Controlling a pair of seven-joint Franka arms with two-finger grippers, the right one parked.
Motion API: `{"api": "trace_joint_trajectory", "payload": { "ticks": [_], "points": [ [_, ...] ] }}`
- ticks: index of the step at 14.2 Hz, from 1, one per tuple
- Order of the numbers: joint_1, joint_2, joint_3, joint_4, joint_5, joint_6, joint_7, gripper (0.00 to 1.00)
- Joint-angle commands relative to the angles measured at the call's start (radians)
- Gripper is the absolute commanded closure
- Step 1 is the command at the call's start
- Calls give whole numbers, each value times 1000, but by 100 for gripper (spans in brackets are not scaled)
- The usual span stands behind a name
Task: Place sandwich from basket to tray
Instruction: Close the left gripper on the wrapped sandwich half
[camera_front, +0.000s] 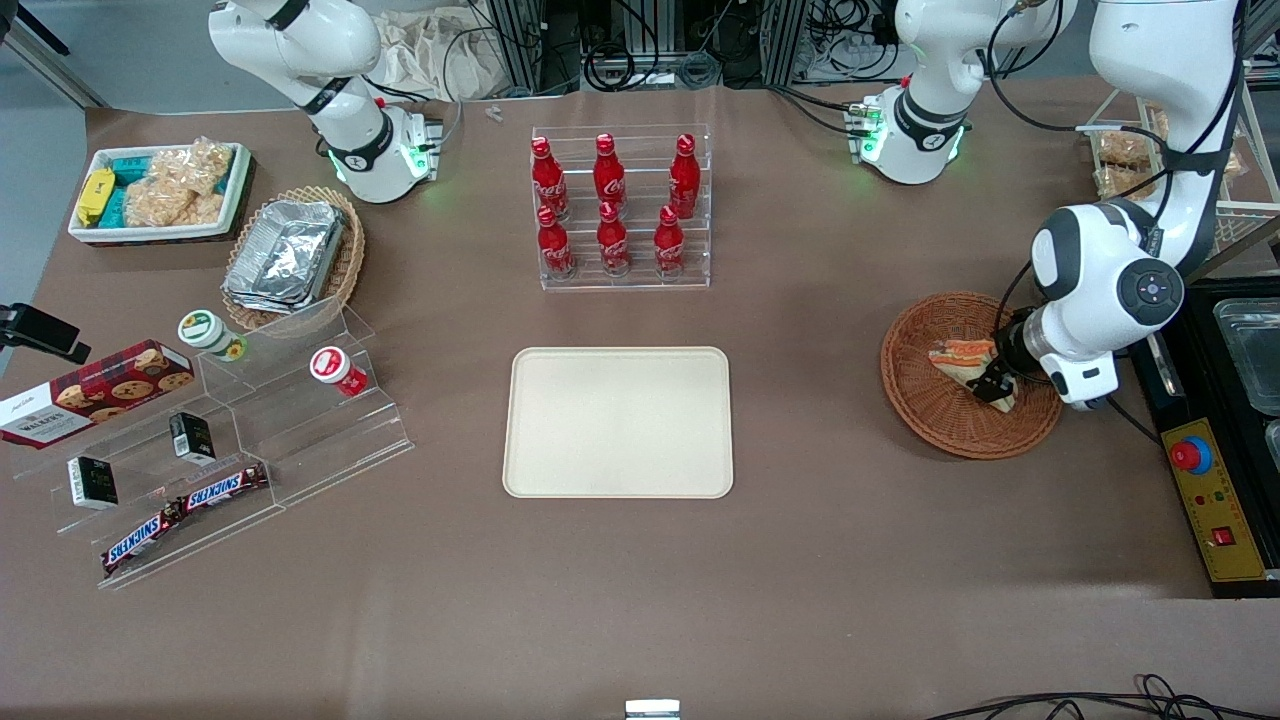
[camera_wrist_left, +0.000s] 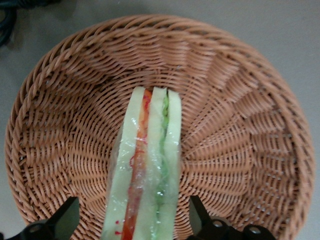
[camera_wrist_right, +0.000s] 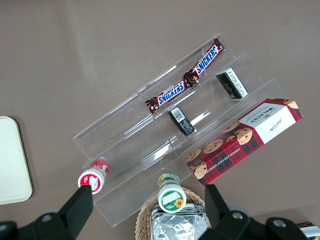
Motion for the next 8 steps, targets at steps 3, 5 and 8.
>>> {"api": "trace_joint_trajectory", "payload": {
  "ticks": [3,5,8],
  "points": [
    [-10,-10,-7,-17,12,23,-29,100],
    [-8,-27,-7,-10,12,-6,-20,100],
    [-8,-44,-15,181,10,-258,2,100]
  ]
}}
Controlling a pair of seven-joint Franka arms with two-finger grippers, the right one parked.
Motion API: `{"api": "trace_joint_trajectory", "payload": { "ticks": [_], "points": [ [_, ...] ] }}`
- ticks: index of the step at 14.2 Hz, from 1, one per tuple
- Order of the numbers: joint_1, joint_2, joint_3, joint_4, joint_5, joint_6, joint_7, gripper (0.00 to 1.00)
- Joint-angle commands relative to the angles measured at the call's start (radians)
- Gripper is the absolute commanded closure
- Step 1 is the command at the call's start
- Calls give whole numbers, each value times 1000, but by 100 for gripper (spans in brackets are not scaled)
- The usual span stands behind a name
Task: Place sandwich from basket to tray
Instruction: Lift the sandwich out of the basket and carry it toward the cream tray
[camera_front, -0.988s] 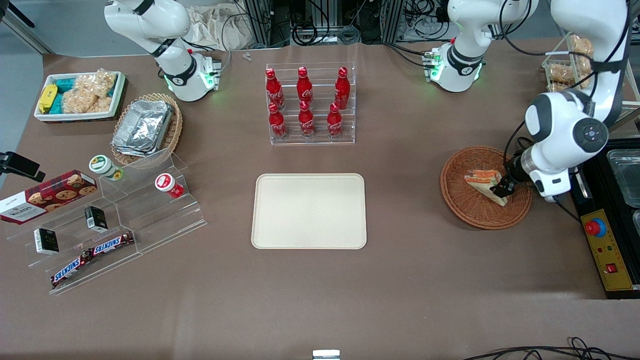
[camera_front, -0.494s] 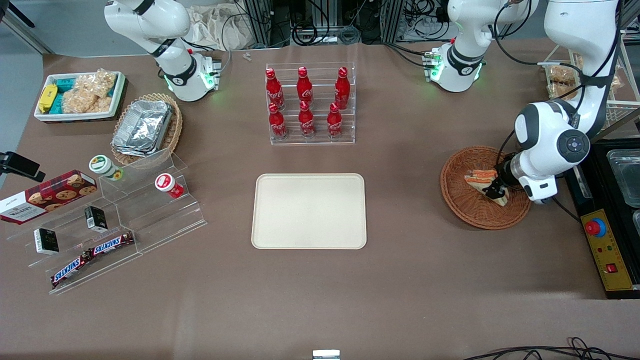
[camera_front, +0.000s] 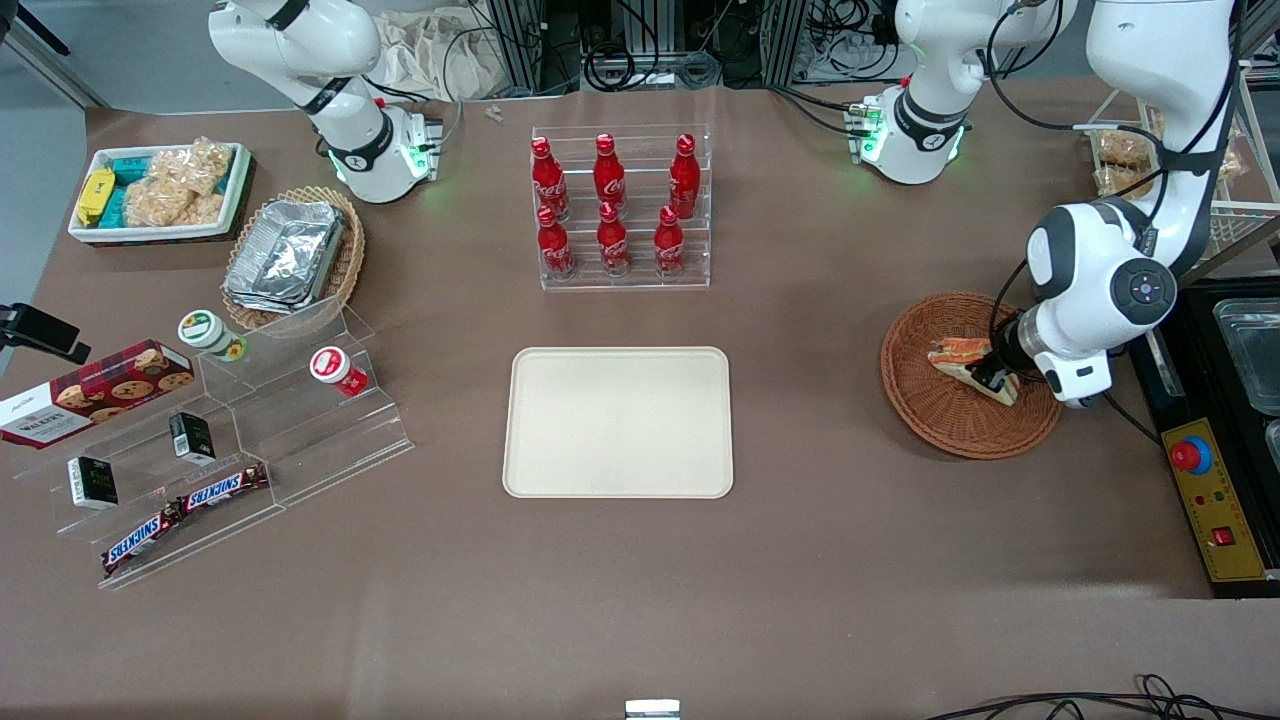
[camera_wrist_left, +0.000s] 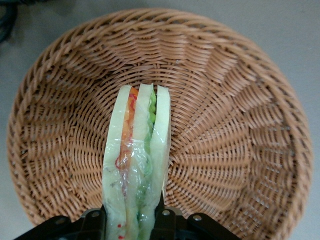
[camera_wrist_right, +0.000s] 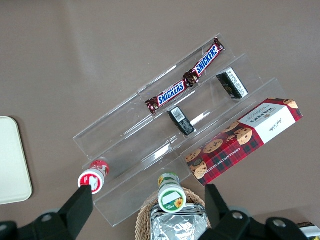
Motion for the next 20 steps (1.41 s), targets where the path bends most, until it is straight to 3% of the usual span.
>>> {"api": "trace_joint_trajectory", "payload": {
  "ticks": [1,5,8,13,16,20],
  "points": [
    [-5,-20,-14,242,10,-309,6,100],
    [-4,44,-81,673,-2,-710,67,100],
    [-4,116,-233,949,2,-849,102,100],
    [-37,259,-489,1004,2,-710,282,100],
    [-161,375,-493,996,21,-579,278,100],
    [-283,539,-493,993,113,-424,247,100]
  ]
}}
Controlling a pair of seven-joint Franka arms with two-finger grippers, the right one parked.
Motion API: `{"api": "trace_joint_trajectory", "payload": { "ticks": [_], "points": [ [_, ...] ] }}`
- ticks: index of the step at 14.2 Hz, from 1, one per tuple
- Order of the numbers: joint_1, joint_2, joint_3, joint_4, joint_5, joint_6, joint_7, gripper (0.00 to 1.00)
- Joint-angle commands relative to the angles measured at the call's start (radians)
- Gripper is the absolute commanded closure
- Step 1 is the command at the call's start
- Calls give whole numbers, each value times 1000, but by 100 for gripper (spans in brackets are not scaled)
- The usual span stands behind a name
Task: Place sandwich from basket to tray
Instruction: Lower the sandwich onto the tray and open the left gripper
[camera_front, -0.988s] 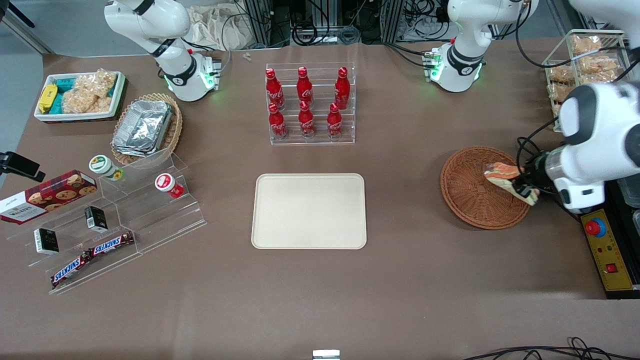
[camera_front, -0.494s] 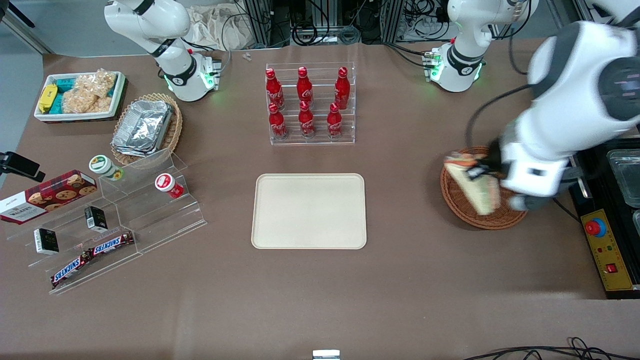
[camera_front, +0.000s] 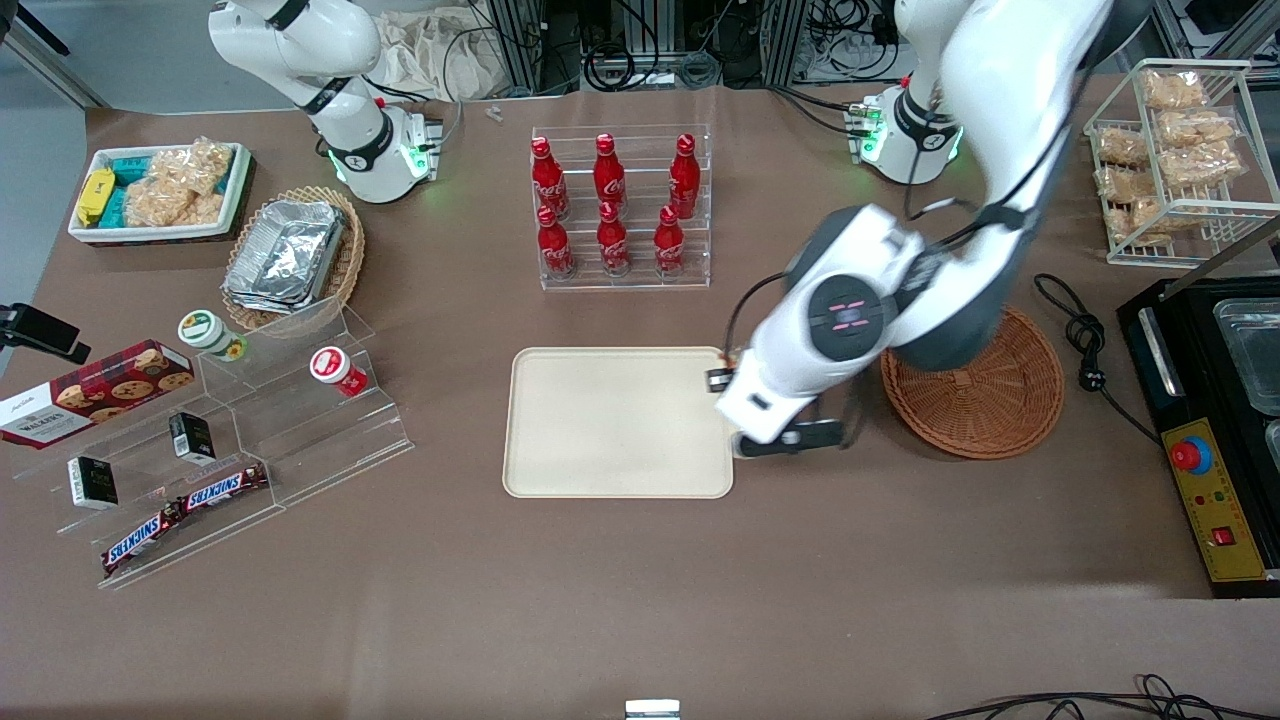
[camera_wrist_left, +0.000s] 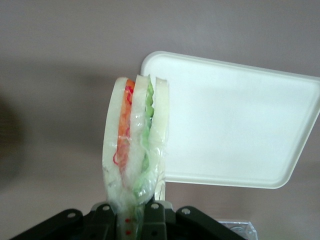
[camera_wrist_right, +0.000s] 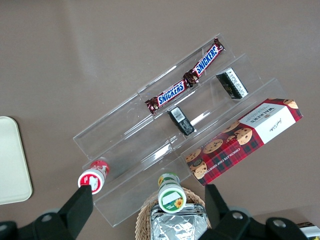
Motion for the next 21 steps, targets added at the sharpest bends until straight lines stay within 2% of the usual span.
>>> {"api": "trace_joint_trajectory", "payload": {
  "ticks": [1,6,7,8,9,13,15,17,19,21],
  "points": [
    [-75,115,5,47,39,76,-9,100],
    [-104,219,25,26,100,171,-9,100],
    [-106,232,25,26,108,175,-9,90],
    [-109,233,25,24,114,175,-10,51],
    [-109,232,25,26,114,173,-12,1],
    [-75,152,26,43,105,132,-13,0],
    [-38,100,27,67,104,59,-13,0],
    [35,-5,25,66,104,-61,11,0],
    [141,-87,19,49,90,-112,36,0],
    [196,-194,25,-2,82,-181,92,0]
  ]
}}
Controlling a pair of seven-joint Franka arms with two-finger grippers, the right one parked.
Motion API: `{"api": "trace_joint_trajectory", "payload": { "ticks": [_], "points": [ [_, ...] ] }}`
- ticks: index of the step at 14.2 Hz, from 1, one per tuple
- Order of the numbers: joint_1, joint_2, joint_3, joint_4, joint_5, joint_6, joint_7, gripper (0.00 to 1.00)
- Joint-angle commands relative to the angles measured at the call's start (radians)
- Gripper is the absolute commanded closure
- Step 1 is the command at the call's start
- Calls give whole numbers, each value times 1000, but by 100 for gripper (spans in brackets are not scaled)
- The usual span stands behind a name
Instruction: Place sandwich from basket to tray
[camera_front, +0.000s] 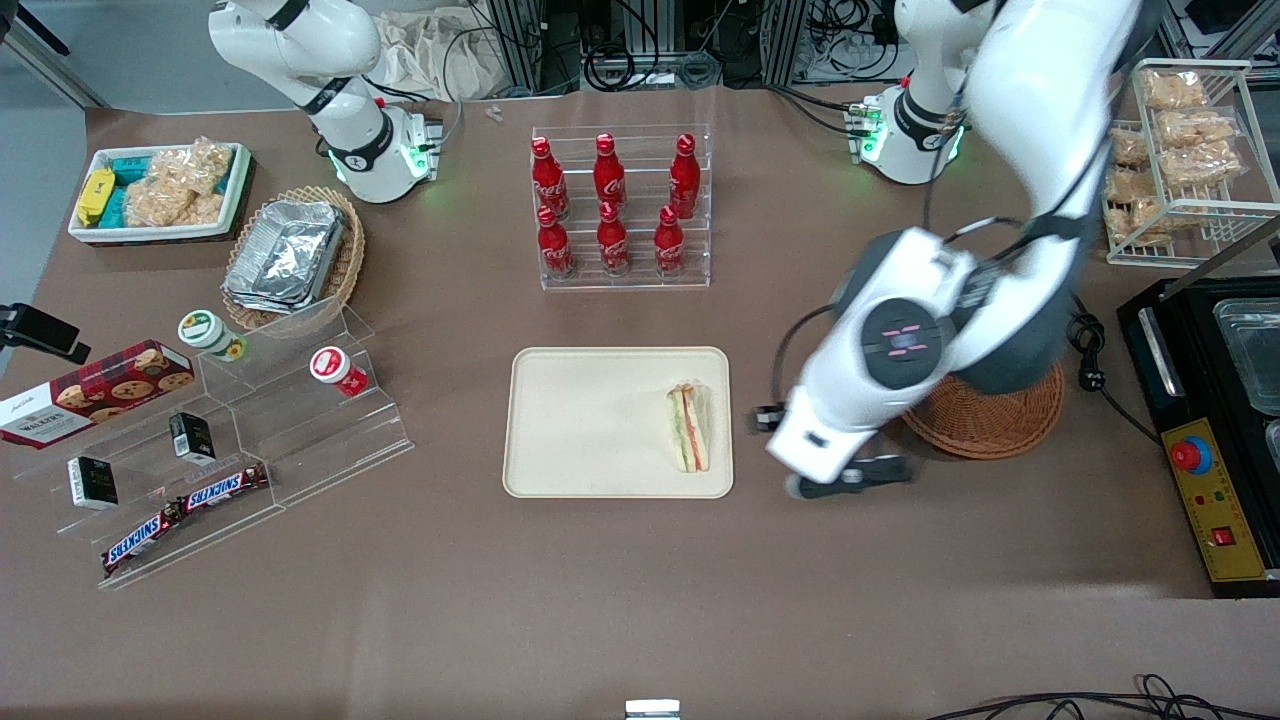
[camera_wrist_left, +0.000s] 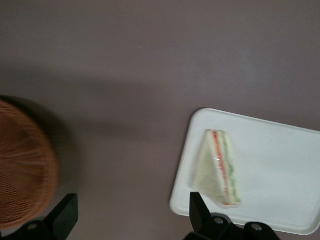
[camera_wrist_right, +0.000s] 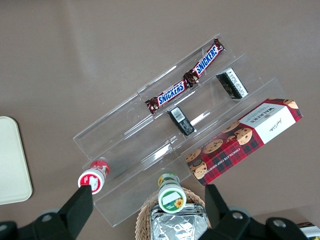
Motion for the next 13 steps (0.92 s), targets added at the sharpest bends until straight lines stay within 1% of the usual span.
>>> {"api": "trace_joint_trajectory", "payload": {
  "ticks": [1,2,3,4,6,7,9,11,13],
  "points": [
    [67,-167,13,-119,-23,-64,125,0],
    [52,-218,92,-150,-51,-96,198,0],
    [13,-274,175,-196,-89,-105,252,0],
    [-5,-331,242,-254,-108,-101,316,0],
    [-4,-422,332,-337,-115,-107,504,0],
    [-4,-445,379,-353,-117,-113,583,0],
    [-2,-445,430,-338,-111,-144,719,0],
    [-1,-425,449,-310,-106,-145,758,0],
    [-2,-375,446,-257,-103,-151,786,0]
  ]
}}
